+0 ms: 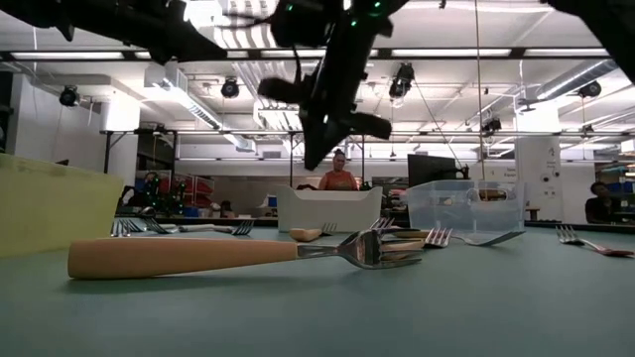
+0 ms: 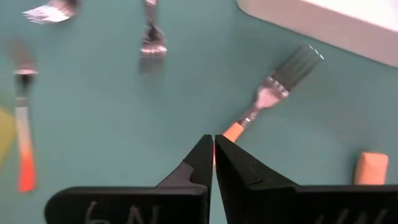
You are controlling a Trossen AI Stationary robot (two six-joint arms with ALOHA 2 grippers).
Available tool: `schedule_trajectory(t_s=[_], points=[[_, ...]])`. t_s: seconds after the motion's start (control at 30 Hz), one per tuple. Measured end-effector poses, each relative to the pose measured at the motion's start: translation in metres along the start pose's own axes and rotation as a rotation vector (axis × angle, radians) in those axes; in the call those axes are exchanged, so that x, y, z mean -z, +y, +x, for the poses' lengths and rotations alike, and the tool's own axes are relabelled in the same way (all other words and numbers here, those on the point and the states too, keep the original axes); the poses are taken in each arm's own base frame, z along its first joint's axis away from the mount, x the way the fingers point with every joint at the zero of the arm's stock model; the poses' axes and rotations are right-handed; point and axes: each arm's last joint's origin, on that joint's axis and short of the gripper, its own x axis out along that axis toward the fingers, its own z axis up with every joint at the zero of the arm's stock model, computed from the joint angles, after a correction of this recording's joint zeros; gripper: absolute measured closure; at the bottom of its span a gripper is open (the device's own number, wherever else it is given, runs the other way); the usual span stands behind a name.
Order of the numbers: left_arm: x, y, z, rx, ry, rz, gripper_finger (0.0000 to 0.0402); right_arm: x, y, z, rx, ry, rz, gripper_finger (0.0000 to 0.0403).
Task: Sort silverware by color (type)
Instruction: Put the light orange fork into the transparent bin
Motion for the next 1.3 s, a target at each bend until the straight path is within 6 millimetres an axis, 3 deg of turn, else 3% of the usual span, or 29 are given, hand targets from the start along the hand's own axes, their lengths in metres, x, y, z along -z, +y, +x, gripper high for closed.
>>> schedule_trajectory(t_s=[0.23, 0.5, 1.0, 1.3], points=[[-0.004, 0.002, -0.006, -0.006, -0.025, -0.022, 0.0402, -0.005, -0.002, 0.035, 0.185, 0.113, 0.045, 0.0394], [-0.006, 0.005, -0.018, -0.007, -0.033, -0.041, 0.0402, -0.013, -0.003, 0.067, 0.223, 0.137, -0.014, 0.0386], [-0.008, 0.007, -0.023, -0.010, -0.046, -0.044, 0.0402, -0.019, -0.005, 0.068, 0.233, 0.095, 0.016, 0.0242], [-0.008, 0.007, -0.023, -0.010, -0.047, -0.044, 0.0402, -0.016, -0.004, 0.081, 0.241, 0.088, 0.028, 0.0223]])
